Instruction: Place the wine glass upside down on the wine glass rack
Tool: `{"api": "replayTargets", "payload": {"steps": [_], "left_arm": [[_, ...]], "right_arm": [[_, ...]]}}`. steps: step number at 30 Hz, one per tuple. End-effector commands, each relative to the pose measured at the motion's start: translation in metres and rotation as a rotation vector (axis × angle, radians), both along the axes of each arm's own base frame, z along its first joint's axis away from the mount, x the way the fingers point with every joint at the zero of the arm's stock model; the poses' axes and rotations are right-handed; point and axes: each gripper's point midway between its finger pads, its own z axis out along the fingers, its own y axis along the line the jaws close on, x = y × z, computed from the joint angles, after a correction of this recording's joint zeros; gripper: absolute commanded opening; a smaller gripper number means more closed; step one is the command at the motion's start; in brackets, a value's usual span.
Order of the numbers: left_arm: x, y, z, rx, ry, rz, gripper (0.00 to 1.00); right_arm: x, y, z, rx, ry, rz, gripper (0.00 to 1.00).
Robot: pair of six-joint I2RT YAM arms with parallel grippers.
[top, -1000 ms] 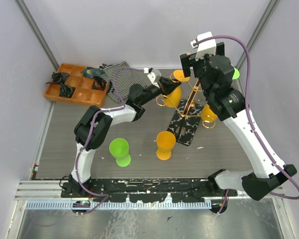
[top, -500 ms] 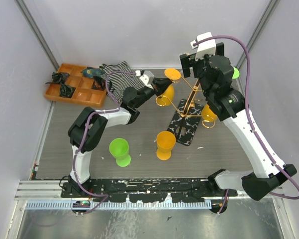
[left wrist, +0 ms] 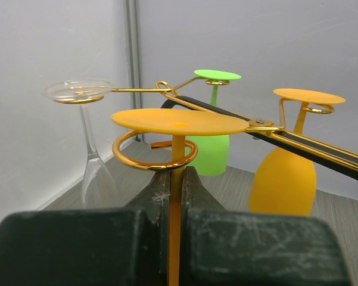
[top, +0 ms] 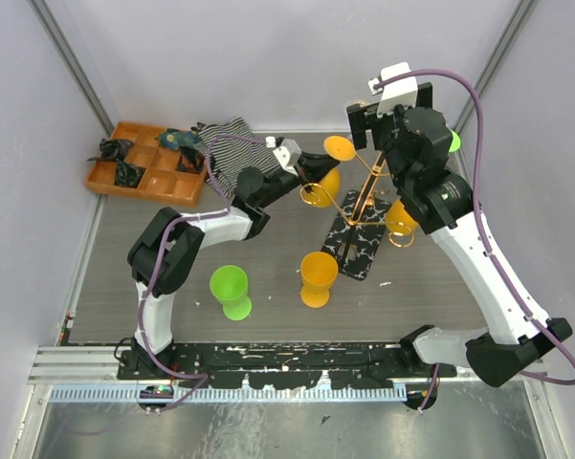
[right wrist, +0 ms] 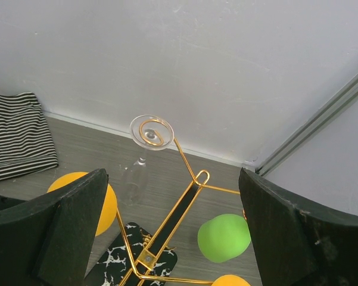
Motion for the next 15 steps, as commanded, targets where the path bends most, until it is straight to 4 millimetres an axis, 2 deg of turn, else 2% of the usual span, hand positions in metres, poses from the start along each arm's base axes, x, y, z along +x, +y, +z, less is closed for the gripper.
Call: {"api": "replayTargets", "payload": {"steps": [1, 6, 11, 15], "left_arm": [[-0.014, -0.008, 0.026, -0.022, -0.078, -0.045, 0.09], [-0.013, -0.007, 0.016, 0.010, -0.064, -0.034, 0.24], [-0.012, -0.001, 0.006, 0.030, -0.052, -0.003, 0.45], [-0.012, 0.007, -0.001, 0.047, -0.044, 0.030, 0.49]], "right_arm": [[-0.010, -0.005, 0.025, 0.044, -0.075, 0.004, 0.96], [-0.011, -0.005, 0.026, 0.045, -0.077, 0.007, 0.96], [-0.009, -0.003, 0.025, 0.043, -0.074, 0.012, 0.96], [-0.009, -0.003, 0.025, 0.045, -0.074, 0.016, 0.96]]}}
